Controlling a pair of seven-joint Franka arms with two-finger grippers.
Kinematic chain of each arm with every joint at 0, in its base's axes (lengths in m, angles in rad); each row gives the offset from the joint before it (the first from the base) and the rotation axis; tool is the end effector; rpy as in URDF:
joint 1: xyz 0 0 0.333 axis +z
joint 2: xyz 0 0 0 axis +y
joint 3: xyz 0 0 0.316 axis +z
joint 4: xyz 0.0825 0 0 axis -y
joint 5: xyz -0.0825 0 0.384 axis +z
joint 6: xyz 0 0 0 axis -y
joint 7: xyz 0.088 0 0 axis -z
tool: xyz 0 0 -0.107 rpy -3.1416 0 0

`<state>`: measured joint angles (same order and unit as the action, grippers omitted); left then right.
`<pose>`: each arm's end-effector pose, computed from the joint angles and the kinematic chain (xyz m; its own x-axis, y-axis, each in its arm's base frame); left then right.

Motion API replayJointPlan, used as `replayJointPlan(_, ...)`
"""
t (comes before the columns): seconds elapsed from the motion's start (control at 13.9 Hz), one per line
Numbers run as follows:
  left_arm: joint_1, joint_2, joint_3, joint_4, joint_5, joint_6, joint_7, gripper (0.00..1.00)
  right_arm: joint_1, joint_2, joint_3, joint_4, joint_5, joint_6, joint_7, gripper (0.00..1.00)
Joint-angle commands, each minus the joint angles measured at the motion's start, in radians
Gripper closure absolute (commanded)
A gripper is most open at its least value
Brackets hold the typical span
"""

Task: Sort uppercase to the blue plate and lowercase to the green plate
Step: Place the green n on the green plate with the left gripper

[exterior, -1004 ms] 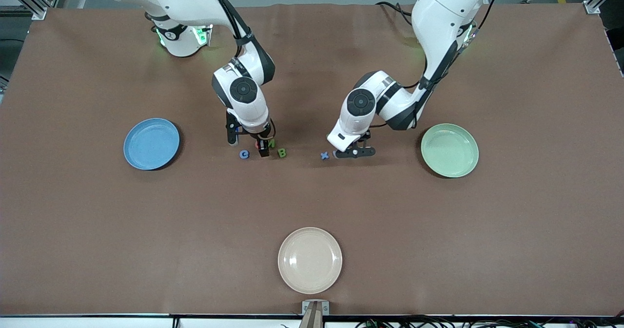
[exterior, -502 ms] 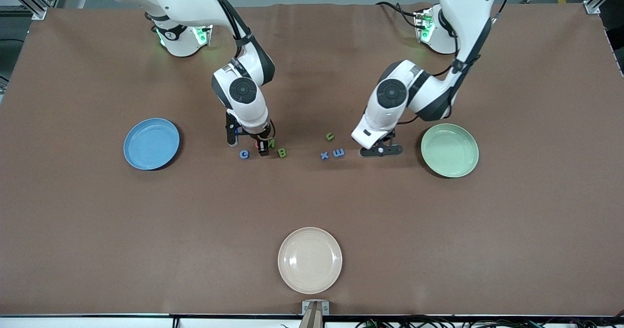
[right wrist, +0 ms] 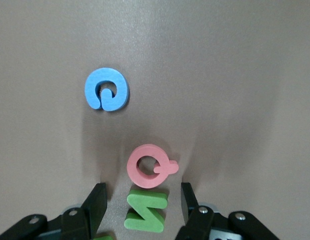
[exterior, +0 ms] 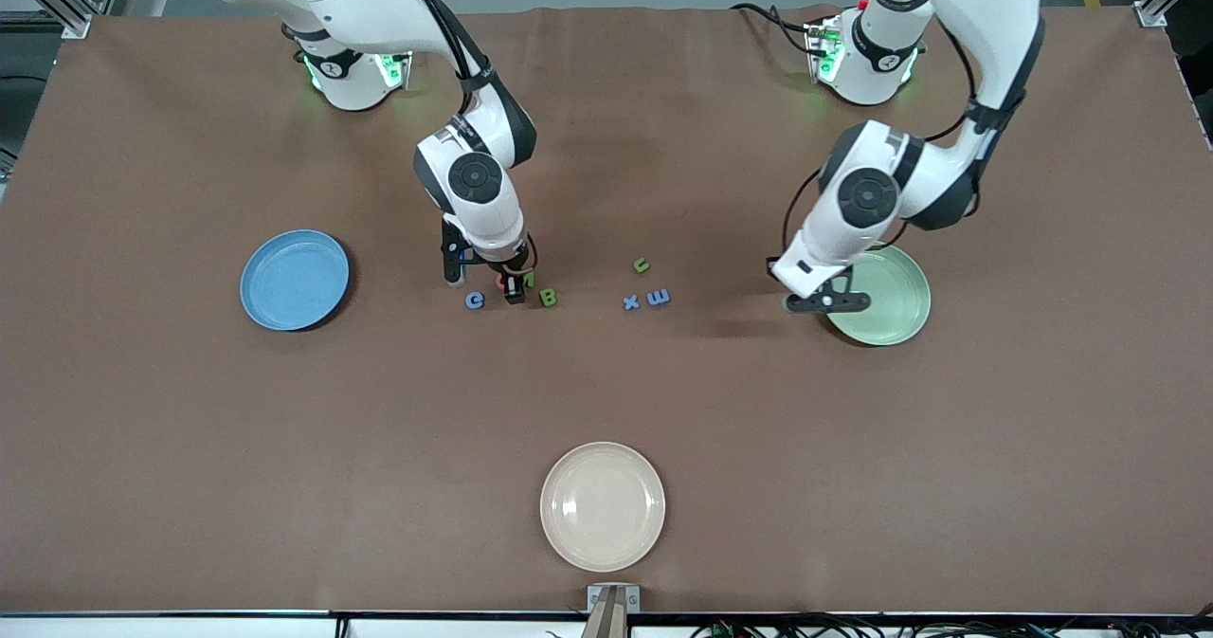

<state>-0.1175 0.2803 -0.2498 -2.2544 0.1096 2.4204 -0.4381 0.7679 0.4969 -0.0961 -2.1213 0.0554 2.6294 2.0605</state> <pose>0.4938 -0.1914 0.2337 0.9954 -0.0076 -0.0950 -0.0114 -0.9992 -0.0390 0.4521 0.3571 0.1754 0.1452 -0.9894 0.0089 -0.9891 -0.1454 -0.0214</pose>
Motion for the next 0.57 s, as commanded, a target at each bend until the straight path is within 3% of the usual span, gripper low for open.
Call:
replayJointPlan(0.0, 0.091, -0.079, -0.008, -0.077, 0.018, 0.002, 0.103, 0.92, -0.001, 0.029, 0.007, 0.020, -0.002, 0.036, 0.024, 0.36)
replayJointPlan(0.14, 0.154, -0.086, -0.008, -0.105, 0.018, 0.002, 0.175, 0.92, 0.001, 0.032, 0.007, 0.020, -0.002, 0.040, 0.024, 0.52)
replayJointPlan(0.29, 0.199, -0.086, -0.006, -0.125, 0.018, 0.002, 0.229, 0.92, 0.001, 0.032, 0.007, 0.020, -0.002, 0.035, 0.014, 0.87)
replayJointPlan(0.36, 0.220, -0.079, -0.006, -0.131, 0.019, 0.002, 0.249, 0.92, 0.001, 0.032, 0.007, 0.020, -0.005, 0.029, 0.010, 0.99)
replayJointPlan(0.5, 0.245, -0.072, -0.006, -0.142, 0.041, 0.003, 0.266, 0.91, -0.005, 0.029, 0.007, 0.020, -0.012, 0.018, -0.003, 1.00)
